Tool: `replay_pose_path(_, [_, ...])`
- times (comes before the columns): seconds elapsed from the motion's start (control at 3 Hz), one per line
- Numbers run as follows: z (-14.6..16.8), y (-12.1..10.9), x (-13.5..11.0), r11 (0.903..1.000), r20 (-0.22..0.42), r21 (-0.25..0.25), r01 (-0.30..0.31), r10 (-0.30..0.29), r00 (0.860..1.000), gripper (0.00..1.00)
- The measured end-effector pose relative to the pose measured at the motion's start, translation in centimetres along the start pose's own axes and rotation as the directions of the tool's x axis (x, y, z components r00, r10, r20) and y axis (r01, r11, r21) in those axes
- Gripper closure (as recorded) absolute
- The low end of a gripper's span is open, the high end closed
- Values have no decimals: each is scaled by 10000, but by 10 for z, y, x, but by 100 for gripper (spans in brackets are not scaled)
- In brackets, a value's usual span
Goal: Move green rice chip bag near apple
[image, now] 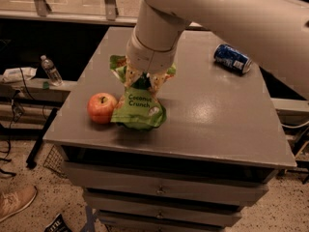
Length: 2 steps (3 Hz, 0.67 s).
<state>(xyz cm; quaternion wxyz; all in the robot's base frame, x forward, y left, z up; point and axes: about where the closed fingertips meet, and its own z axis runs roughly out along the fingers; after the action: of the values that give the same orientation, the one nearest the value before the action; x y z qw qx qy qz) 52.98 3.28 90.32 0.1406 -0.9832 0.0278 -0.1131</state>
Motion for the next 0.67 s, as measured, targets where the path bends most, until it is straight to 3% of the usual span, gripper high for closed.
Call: replay_pose_path(0.67, [18,-5,0,10000,378,62,64,-67,9993,100])
